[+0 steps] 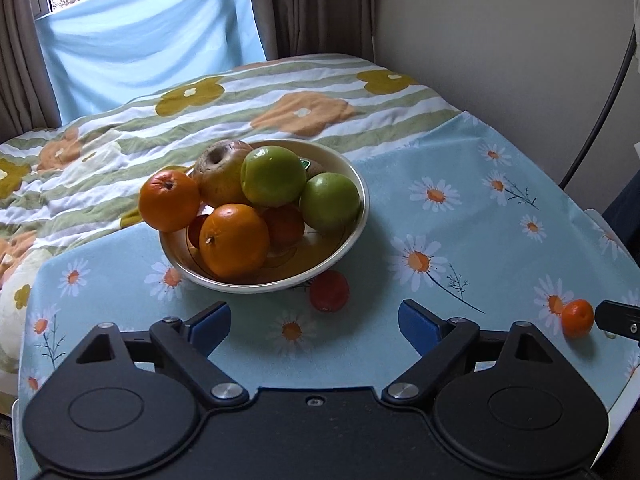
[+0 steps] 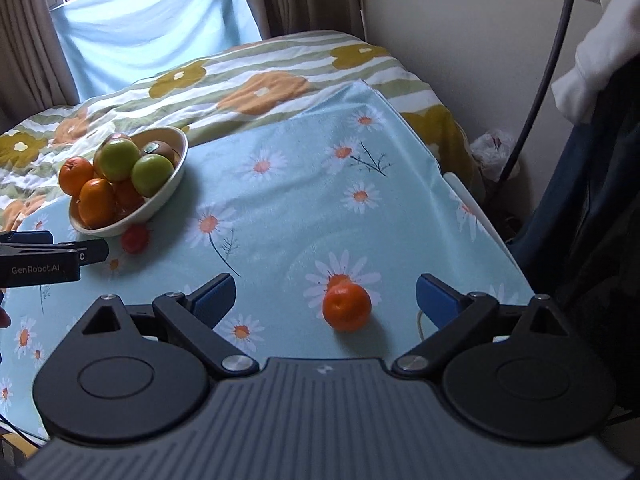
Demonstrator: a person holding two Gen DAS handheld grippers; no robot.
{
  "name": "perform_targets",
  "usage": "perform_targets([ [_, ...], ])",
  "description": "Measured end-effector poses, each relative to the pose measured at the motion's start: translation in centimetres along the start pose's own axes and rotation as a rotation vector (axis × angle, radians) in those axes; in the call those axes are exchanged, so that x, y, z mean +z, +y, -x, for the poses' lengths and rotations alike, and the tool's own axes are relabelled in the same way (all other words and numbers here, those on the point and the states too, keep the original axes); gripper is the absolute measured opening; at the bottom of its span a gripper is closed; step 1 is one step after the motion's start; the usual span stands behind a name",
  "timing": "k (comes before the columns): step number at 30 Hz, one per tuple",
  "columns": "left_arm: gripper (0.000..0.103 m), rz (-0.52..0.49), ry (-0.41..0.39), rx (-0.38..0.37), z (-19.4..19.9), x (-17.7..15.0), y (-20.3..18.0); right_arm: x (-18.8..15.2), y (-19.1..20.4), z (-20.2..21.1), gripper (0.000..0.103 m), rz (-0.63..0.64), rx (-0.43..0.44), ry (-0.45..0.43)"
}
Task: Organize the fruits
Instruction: 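Grasp the red tomato with the left tool while the right tool grasps a tangerine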
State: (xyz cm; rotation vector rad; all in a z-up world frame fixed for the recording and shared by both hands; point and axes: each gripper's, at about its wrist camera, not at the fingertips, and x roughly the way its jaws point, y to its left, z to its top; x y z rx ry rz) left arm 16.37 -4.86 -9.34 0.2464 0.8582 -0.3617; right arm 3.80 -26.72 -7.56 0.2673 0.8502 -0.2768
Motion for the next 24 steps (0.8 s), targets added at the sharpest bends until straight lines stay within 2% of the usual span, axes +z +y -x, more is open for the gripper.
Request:
perform_targets([
  [8,0.078,-0.003,0.087,-0.042,-4.8,0.9,0.1,-0.7,-0.3,-2.6,0.103,-0.054,-0.038,0.045],
  [10,0.077,-0.004,0.104,-0.053,-5.4,0.9,-0.1,-0.7,-0.4,-2.9,0.103,-0.056,-0.047,0.048],
  [15,0.075,-0.015,0.123,-0.065,-6.3,0.9,-0.4,-0.7,-0.4,-3.6,0.103,-0.06,-0.059,0.065],
  [22,0.06,-0.008,0.131,-0.066,-7.0,1.0,-0.4,-1.0,-0.4,-3.9,0.103,-0.068,-0.066,0.078],
  [24,0.056,-0.006,0.125,-0.064,-7.0,1.0,-0.5,-1.0,-0.4,-4.1,0.098,-0.071,-0.062,0.085],
])
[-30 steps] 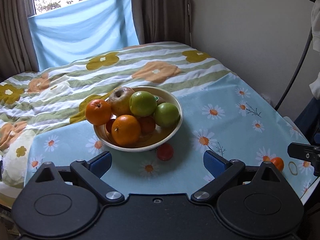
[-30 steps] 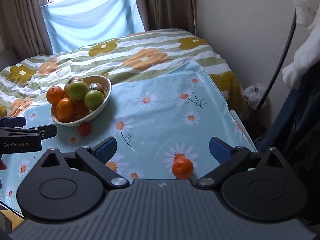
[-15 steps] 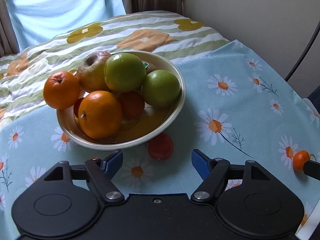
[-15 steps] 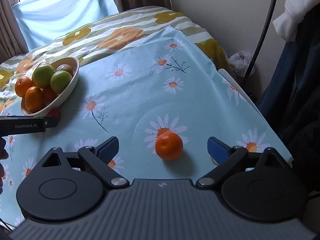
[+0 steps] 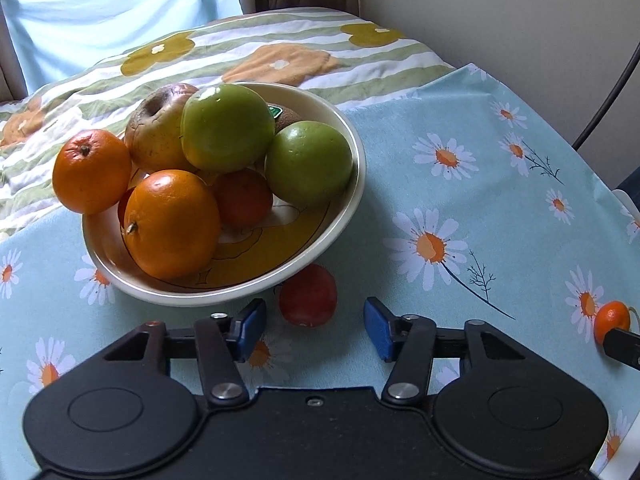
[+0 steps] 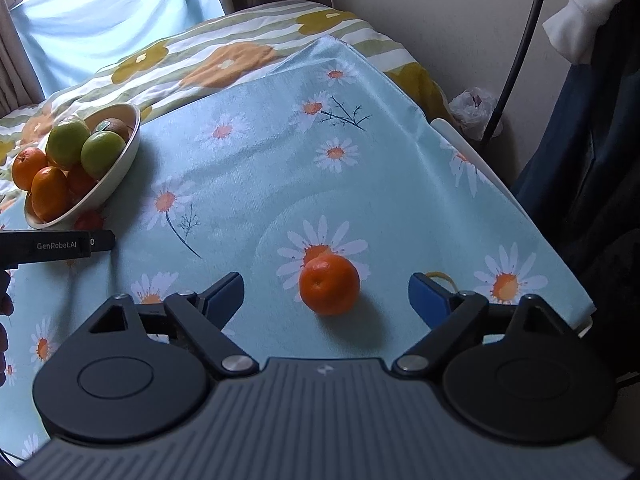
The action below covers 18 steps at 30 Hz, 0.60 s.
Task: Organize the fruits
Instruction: 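Grasp the red tomato with the left tool while the right tool grasps a tangerine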
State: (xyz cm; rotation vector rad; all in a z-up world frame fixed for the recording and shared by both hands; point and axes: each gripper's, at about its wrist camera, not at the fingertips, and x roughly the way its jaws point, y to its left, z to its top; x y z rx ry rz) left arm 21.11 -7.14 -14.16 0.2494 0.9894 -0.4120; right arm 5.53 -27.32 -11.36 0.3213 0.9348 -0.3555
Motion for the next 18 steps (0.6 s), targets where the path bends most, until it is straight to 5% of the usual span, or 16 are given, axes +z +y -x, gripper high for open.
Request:
perform_targets([
  [4,0.033,-0.004,-0.017,0.009,0.0,0.0,0.0,0.0,0.0,0.0,0.096,-0.002,-0.002,-0.003],
  [18,0.033,-0.016,-0.005,-0.008,0.8,-1.1,0.0,0.0,0.1,-0.4,0.077,-0.004,-0.01,-0.003],
])
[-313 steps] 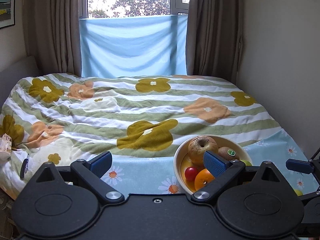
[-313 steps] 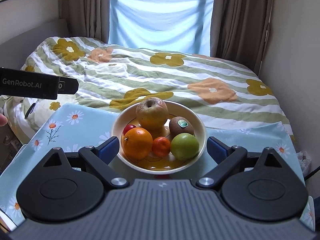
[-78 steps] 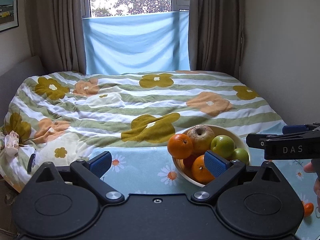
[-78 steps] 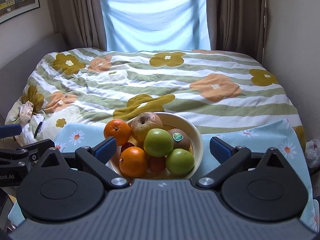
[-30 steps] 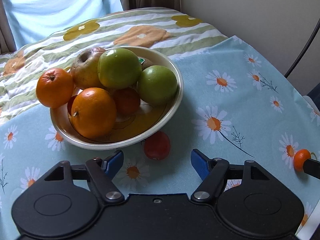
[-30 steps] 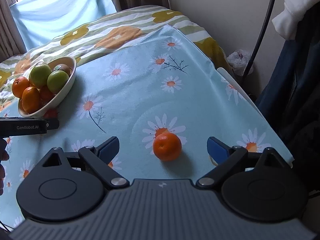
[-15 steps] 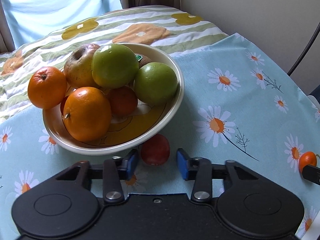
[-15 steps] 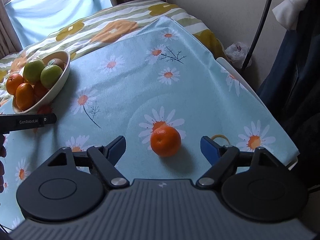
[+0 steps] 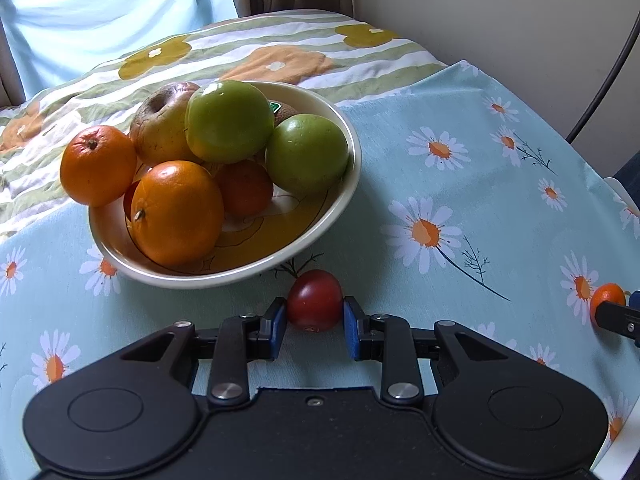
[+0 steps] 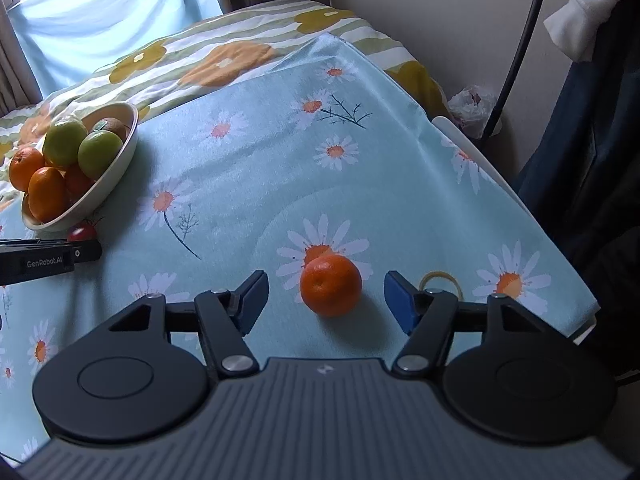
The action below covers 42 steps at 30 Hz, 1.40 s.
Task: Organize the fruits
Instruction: 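Grasp the red tomato with the left tool while the right tool grasps a tangerine, then carry the tomato and tangerine into the cream bowl and release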
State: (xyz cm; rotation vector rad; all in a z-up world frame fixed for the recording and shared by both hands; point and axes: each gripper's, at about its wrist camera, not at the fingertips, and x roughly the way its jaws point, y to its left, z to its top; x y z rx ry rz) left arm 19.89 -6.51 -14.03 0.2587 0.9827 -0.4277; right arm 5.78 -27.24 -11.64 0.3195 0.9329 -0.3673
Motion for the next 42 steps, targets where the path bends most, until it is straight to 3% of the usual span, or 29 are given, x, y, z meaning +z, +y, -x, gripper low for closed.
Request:
perform_targets([
  [7,0.033,0.002,-0.002,-0.005,0.6,-1.0,0.0,-0.2,0.2,-0.8,0.071,0.015,-0.024,-0.002],
  [9,0.033,0.007,-0.005,-0.007,0.9,-1.3,0.1,-0.2,0.2,-1.1,0.054,0.022,-0.022,0.007],
  [10,0.033,0.009,-0.009,-0.008,1.1,-1.4,0.1,-0.2,0.2,-1.1,0.05,0.026,-0.022,0.007],
  [21,0.033,0.029,-0.129,-0.006,6.3,-1.7,-0.6,1.3,1.3,3.0,0.05,0.073,0.0,-0.058],
  [31,0.033,0.06,-0.242,-0.044,12.0,0.3,-0.7,4.7,3.8,7.3,0.05,0.142,0.045,-0.103],
  [42,0.033,0.124,-0.296,0.015,13.4,2.4,-0.7,9.2,6.8,6.2,0.05,0.249,0.174,-0.125],
])
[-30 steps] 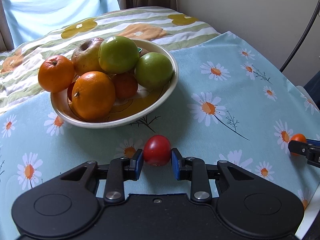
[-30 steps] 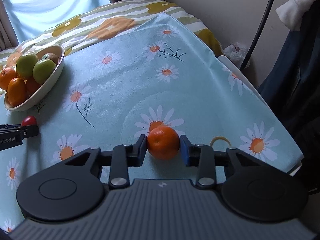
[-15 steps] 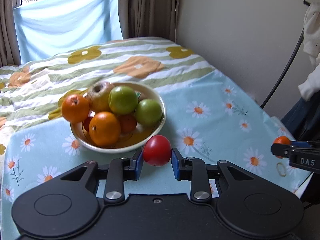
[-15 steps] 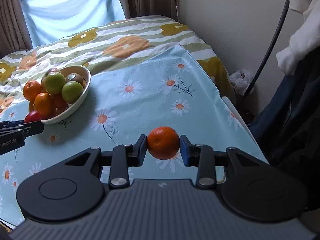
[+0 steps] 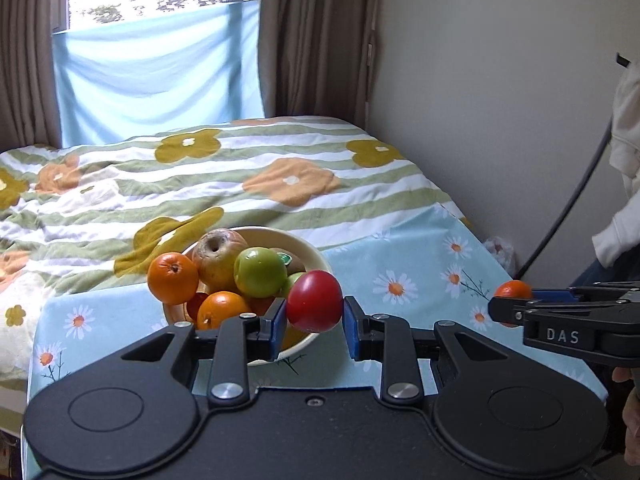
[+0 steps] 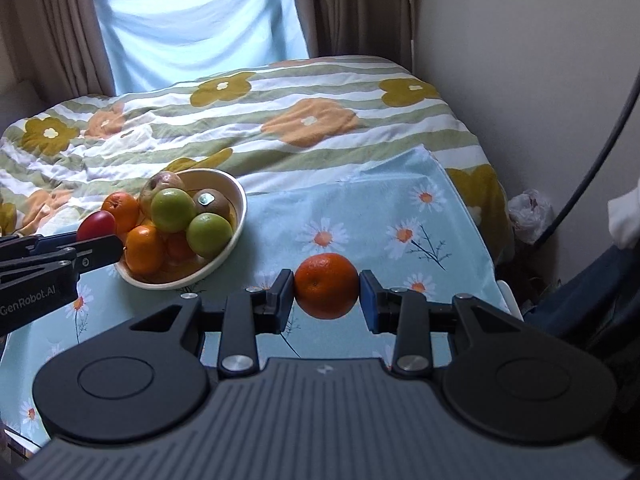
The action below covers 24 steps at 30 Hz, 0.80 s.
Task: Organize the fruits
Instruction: 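Carry the tomato and tangerine into the cream bowl and release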
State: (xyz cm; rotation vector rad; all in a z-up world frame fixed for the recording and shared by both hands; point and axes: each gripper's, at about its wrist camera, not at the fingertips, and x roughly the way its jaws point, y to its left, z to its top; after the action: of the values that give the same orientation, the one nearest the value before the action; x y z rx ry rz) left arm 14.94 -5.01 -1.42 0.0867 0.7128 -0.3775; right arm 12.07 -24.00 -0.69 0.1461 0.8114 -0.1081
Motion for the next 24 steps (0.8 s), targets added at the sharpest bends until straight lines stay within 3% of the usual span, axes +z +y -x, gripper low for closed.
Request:
perform_targets([
  [14,0.033,0.186,0.023,0.247,-3.9,0.8,-0.5,6.1,1.0,-7.6,0.05,0.251,0.236,0.016],
  [24,0.033,0.265,0.087,0.35,-8.1,0.2,-1.1,7.6,1.2,-13.2,0.05,0.325,0.331,0.063],
])
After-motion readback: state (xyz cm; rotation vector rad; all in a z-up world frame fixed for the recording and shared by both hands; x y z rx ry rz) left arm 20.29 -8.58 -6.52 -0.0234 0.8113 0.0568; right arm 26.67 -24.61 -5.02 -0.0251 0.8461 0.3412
